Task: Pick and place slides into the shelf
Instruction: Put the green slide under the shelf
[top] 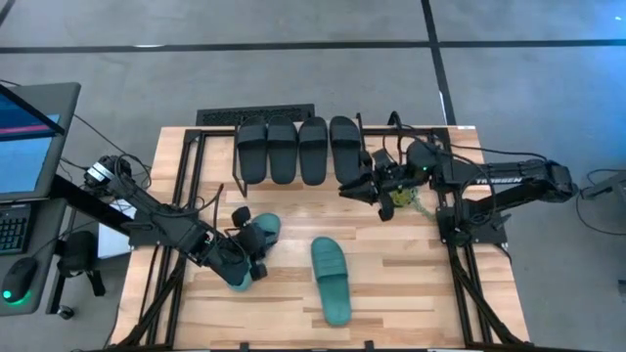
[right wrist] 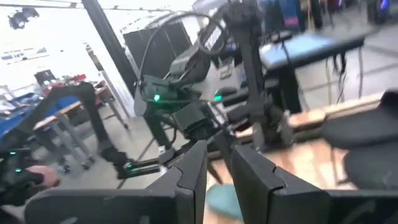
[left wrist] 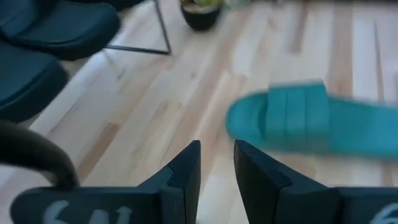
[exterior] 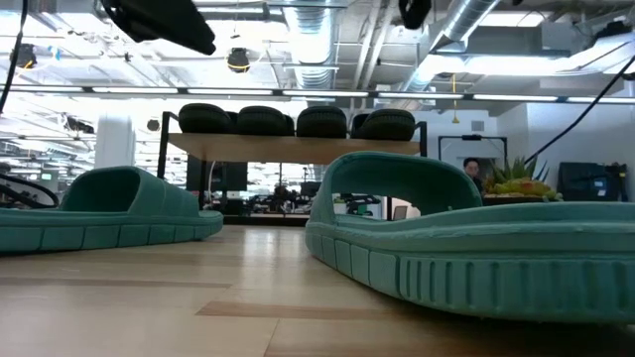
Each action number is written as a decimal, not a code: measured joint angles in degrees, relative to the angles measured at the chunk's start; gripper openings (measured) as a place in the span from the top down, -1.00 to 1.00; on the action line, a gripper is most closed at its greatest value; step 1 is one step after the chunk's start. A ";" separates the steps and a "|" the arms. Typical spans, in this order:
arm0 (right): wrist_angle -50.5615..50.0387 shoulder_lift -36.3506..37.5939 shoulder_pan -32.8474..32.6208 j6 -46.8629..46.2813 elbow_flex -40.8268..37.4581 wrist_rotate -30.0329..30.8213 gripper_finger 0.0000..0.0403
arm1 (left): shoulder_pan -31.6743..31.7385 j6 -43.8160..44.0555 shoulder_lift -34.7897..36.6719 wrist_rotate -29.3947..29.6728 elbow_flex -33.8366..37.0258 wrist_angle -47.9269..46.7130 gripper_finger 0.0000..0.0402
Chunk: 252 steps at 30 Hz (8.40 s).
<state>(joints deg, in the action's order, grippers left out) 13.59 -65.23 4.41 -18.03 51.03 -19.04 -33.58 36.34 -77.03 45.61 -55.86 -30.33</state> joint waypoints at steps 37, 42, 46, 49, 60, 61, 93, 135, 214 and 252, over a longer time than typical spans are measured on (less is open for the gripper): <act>-29.92 3.54 -17.58 4.80 0.02 35.60 0.68 | -1.60 -7.13 -0.02 -23.56 0.00 -19.05 0.57; -36.37 6.15 -22.59 2.24 0.02 45.55 0.68 | -4.23 -7.08 -0.04 -17.69 0.00 -24.14 0.57; -42.17 8.10 -26.50 -2.64 0.02 54.41 0.68 | -5.10 -7.74 -2.45 -16.53 -0.02 -27.28 0.57; -45.30 9.32 -30.32 -5.60 0.02 61.52 0.68 | -5.88 -9.25 -5.25 -16.22 -0.02 -27.18 0.57; -46.60 10.95 -38.50 -9.08 0.02 71.62 0.68 | -6.58 -6.15 -12.96 -12.67 -0.02 -27.19 0.57; -46.53 10.95 -38.61 -9.29 0.02 71.65 0.68 | -6.58 -5.82 -13.53 -12.27 -0.02 -27.20 0.57; -46.15 10.93 -38.89 -10.55 0.02 71.60 0.68 | 7.74 -7.74 -15.89 -8.61 0.72 -17.44 0.57; -46.60 10.93 -38.78 -9.98 0.02 71.60 0.68 | 11.01 -19.24 -15.82 -6.03 0.74 -14.32 1.00; -46.60 10.91 -38.38 -8.58 0.04 71.90 0.68 | 14.66 -5.09 -15.89 5.02 0.46 -17.41 1.00; -46.58 10.91 -38.39 -8.95 0.04 71.87 0.68 | 22.23 -20.55 -15.89 2.14 0.94 -10.27 0.83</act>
<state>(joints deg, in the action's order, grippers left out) -32.99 -54.33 -33.98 -26.98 51.07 52.83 -11.35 15.79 -92.92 47.75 -54.91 -40.59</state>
